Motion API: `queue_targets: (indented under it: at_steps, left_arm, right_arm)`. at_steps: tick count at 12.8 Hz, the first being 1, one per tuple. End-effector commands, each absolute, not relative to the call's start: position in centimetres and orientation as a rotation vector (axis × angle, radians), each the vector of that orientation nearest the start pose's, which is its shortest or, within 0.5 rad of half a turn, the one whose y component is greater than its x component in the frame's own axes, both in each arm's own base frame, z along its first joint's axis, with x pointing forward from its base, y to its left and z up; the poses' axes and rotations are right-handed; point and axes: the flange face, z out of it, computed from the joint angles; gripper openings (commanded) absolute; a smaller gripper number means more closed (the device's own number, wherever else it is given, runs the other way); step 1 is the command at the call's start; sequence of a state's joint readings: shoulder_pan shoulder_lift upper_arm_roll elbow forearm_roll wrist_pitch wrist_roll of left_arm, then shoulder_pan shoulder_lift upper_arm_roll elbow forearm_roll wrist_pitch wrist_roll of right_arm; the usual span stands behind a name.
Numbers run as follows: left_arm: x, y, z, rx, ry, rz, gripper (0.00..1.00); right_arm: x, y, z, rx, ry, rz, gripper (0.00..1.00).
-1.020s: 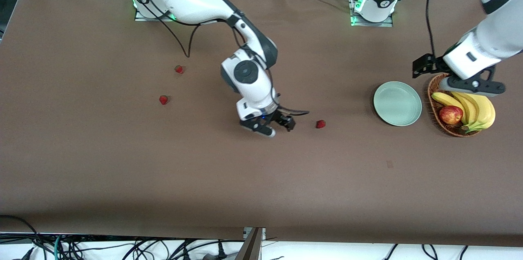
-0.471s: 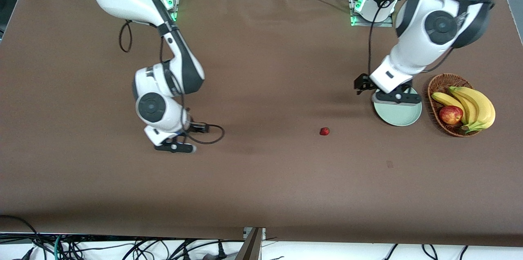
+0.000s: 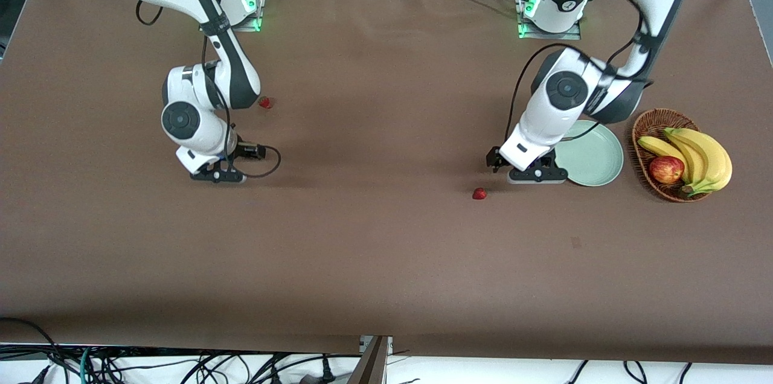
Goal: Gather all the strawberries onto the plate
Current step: 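Grasp the mid-table strawberry with the left gripper while the right gripper reaches another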
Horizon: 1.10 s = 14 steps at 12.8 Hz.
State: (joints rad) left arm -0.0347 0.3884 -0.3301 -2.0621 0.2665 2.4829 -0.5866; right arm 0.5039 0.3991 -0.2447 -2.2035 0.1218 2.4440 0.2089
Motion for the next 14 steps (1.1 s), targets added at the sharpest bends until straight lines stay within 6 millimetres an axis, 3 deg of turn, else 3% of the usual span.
queue_targets:
  at_steps: [1,5,7,9,12,14]
  left_arm:
    - [59.0,-23.1,23.7,-3.135,-0.119,-0.146,1.0]
    - [60.4,-25.7,20.1,-3.129,-0.15,-0.14,1.0]
    - [59.9,-26.1,18.5,-3.092,-0.173,-0.148,1.0]
    - [59.1,-27.2,18.4,-3.099,-0.165,-0.132,1.0]
    - [59.0,-27.3,18.5,-3.098,-0.167,-0.128,0.99]
    - [58.9,-27.3,18.6,-3.091,-0.179,-0.116,0.47]
  right_arm:
    - [49.0,12.9,18.7,-3.181,0.006,0.201,0.83]
    - [48.2,12.2,18.2,-3.182,-0.008,0.23,0.64]
    - [48.6,12.3,18.4,-3.181,-0.012,0.206,0.63]
    - [48.9,12.1,18.1,-3.182,-0.015,0.171,0.63]
    - [49.3,11.7,18.1,-3.183,-0.003,0.155,0.43]
    - [49.4,11.4,18.1,-3.183,0.009,0.153,0.23]
